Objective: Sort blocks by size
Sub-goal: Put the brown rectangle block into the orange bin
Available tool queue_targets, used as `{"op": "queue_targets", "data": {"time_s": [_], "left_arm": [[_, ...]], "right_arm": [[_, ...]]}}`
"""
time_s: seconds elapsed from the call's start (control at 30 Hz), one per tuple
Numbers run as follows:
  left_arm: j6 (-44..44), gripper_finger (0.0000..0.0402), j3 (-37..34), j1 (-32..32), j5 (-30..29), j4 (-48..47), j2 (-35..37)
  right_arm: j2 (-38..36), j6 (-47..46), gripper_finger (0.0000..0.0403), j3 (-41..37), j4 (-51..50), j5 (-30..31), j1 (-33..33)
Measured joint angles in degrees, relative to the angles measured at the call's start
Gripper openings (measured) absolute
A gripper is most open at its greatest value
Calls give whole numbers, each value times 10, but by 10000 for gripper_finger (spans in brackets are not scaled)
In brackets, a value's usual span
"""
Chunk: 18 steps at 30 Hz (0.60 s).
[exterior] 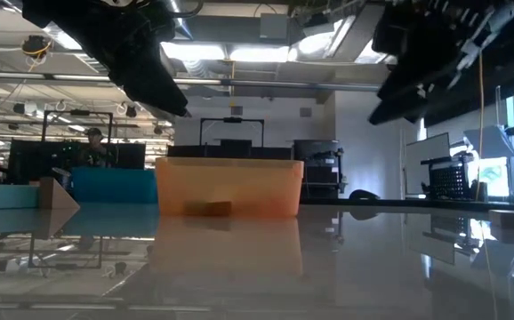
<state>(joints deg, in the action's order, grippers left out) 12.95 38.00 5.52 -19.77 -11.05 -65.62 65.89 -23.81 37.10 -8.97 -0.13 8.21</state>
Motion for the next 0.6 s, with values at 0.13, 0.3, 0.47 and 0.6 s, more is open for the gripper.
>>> {"op": "queue_targets", "data": {"time_s": [0.13,0.3,0.47,0.6], "left_arm": [[1,219,0,0,0,0,0],[1,219,0,0,0,0,0],[6,219,0,0,0,1,0],[6,219,0,0,0,1,0]], "right_arm": [[0,3,304,2,6,54,0],[0,18,334,2,50,83,0],[-5,43,334,26,-31,19,17],[-5,30,330,36,-134,19,69]]}}
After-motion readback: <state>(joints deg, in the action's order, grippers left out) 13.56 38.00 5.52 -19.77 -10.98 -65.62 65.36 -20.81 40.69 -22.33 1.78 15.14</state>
